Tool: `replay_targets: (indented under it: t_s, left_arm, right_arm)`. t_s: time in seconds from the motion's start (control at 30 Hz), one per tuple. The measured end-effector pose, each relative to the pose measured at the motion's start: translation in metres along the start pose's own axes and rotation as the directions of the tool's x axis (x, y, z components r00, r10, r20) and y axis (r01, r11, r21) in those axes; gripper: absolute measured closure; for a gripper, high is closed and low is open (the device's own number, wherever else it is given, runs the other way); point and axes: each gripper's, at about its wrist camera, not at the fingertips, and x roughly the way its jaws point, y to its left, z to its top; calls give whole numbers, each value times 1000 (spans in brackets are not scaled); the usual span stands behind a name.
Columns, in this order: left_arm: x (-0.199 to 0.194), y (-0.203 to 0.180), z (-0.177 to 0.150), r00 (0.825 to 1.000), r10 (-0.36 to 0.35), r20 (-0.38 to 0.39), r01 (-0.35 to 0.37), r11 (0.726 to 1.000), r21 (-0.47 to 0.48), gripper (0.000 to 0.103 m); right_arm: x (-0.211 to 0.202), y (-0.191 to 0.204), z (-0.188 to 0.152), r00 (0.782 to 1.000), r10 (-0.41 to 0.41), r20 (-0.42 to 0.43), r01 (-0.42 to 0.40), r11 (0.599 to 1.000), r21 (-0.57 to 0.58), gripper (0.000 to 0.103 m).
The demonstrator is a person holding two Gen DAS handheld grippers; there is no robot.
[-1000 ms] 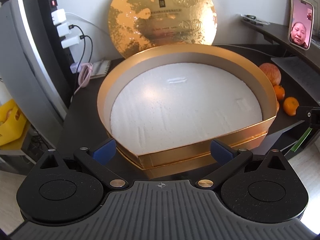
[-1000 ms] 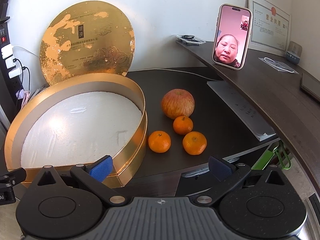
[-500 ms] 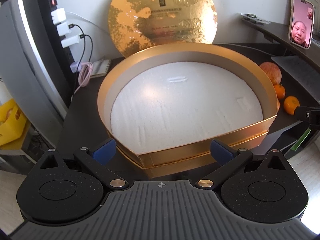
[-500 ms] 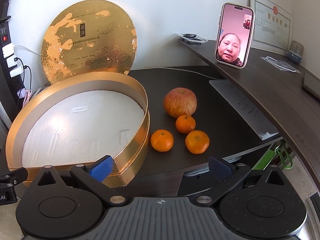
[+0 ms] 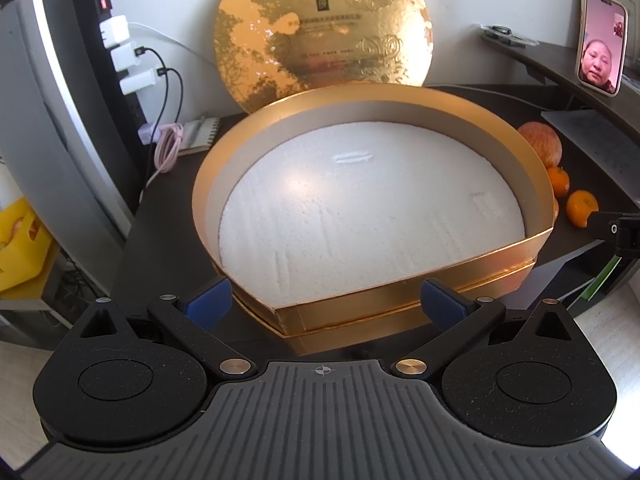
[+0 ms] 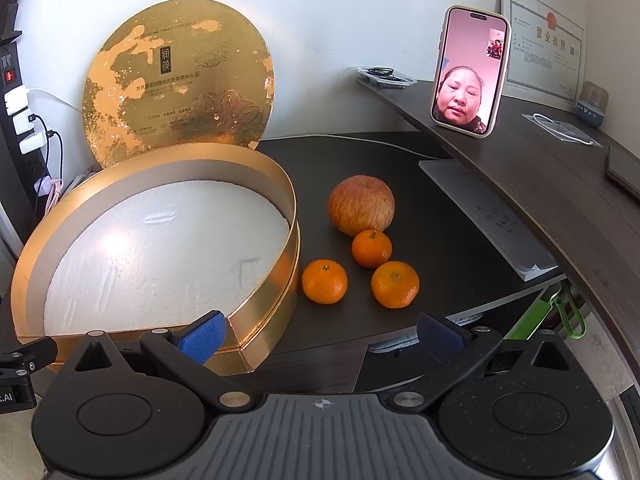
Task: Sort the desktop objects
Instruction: 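Move the right gripper toward the mandarin oranges beside the gold box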
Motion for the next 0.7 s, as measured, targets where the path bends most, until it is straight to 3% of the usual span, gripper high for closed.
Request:
replay_targets:
  t_s: [0.7]
  left_arm:
    - [0,-2,2,1000,3,2,-3,1000,10,0]
  right_arm:
    - [0,1,1,1000,6,1,-6,1000,-3,0]
